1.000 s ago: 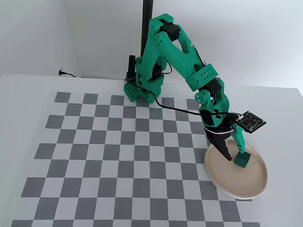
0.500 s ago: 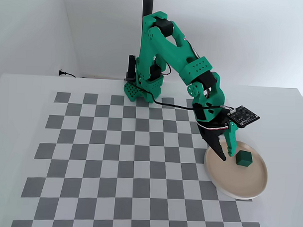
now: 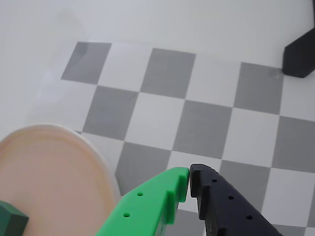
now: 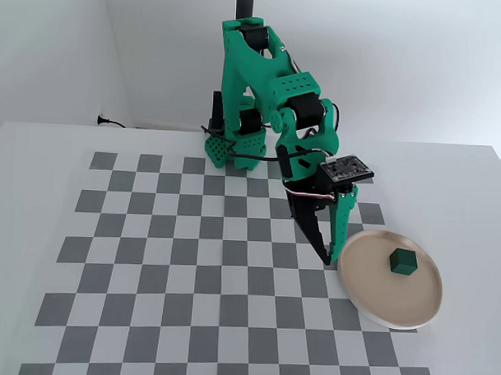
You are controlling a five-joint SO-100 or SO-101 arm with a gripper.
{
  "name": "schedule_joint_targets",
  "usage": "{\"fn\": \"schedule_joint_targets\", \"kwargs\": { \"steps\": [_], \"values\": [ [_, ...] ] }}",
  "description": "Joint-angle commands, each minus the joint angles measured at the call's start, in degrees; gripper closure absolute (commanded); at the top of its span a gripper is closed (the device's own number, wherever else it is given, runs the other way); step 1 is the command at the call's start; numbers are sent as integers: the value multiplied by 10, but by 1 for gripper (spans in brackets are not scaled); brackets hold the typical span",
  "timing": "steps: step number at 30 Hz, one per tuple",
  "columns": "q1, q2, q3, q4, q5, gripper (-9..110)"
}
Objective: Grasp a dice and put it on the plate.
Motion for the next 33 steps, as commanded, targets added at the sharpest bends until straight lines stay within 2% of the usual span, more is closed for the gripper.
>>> {"fn": "schedule_joint_targets", "kwargs": {
  "steps": [1, 6, 19, 33],
  "values": [
    [28, 63, -51, 11, 5, 106],
    [60, 109, -33, 34, 3, 106],
    [139, 237, 156, -61, -22, 106],
    [135, 396, 329, -83, 4, 106]
  ]
}}
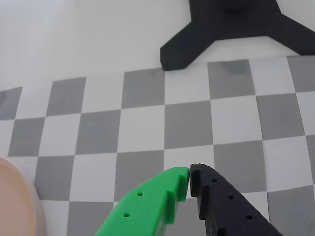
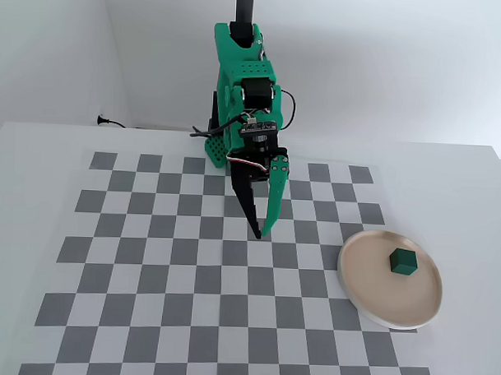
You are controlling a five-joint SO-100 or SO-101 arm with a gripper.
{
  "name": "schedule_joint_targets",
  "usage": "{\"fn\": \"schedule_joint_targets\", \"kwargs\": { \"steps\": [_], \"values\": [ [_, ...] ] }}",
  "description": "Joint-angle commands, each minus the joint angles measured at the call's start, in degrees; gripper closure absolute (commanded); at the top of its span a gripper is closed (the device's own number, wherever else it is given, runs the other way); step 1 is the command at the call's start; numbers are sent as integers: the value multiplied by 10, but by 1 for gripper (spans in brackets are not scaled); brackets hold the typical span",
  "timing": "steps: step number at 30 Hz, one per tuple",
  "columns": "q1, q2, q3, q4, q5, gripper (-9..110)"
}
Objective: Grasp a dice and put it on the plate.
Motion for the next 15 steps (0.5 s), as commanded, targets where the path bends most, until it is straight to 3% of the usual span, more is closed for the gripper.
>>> {"fn": "schedule_joint_targets", "kwargs": {
  "steps": [1, 15],
  "values": [
    [-7, 62, 16, -16, 4, 106],
    [-9, 128, 98, -58, 132, 106]
  ]
}}
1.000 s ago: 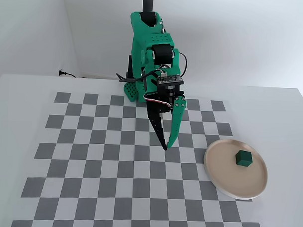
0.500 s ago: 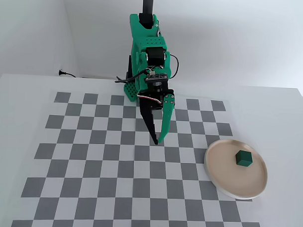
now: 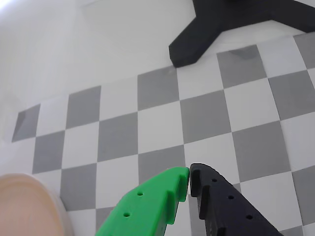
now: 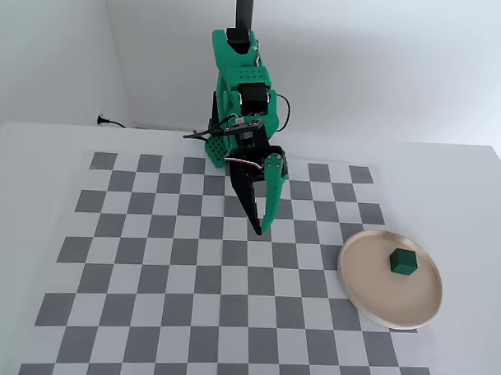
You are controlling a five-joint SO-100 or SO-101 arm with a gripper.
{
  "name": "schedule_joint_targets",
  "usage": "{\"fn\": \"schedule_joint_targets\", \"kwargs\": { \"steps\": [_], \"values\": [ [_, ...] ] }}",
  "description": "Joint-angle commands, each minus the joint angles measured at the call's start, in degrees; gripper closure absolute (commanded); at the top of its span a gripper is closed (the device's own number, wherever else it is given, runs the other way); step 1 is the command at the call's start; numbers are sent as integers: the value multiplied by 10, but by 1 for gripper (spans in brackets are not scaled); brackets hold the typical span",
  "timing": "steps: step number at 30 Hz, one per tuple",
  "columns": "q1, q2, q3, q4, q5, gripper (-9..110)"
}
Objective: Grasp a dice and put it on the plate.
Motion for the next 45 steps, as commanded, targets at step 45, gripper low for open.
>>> {"fn": "schedule_joint_targets", "kwargs": {
  "steps": [45],
  "values": [
    [71, 316, 192, 107, 577, 106]
  ]
}}
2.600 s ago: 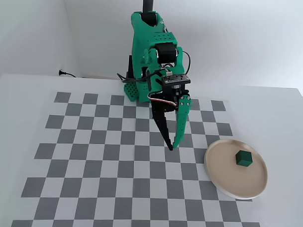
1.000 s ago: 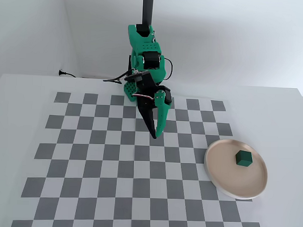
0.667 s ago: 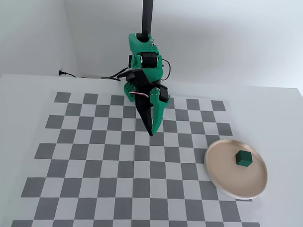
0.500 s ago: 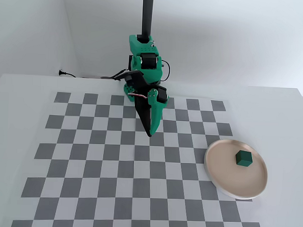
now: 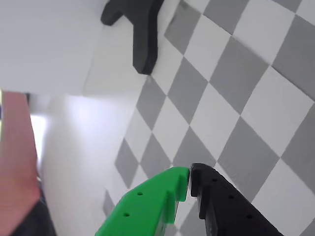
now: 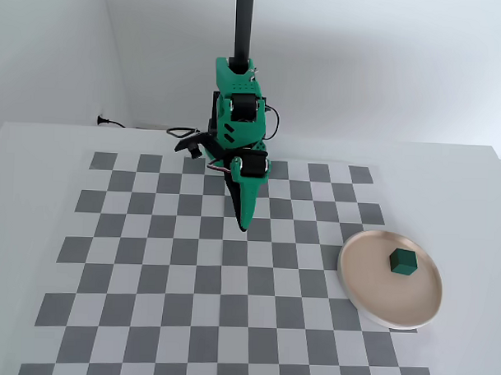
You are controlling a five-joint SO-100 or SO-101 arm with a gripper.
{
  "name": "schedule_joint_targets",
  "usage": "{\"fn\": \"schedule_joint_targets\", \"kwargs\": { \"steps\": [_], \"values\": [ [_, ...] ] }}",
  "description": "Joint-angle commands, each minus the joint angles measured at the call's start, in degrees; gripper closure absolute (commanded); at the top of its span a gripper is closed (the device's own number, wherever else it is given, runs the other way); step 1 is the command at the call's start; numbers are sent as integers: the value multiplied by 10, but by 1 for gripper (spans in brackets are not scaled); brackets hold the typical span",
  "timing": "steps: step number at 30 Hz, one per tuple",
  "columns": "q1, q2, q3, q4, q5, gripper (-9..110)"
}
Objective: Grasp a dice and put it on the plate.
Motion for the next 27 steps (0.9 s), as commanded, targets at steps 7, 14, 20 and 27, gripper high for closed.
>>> {"fn": "schedule_joint_targets", "kwargs": {
  "steps": [7, 14, 20, 27],
  "values": [
    [39, 9, -11, 139, 147, 106],
    [94, 9, -11, 167, 163, 106],
    [93, 9, -11, 165, 153, 106],
    [69, 9, -11, 165, 127, 106]
  ]
}}
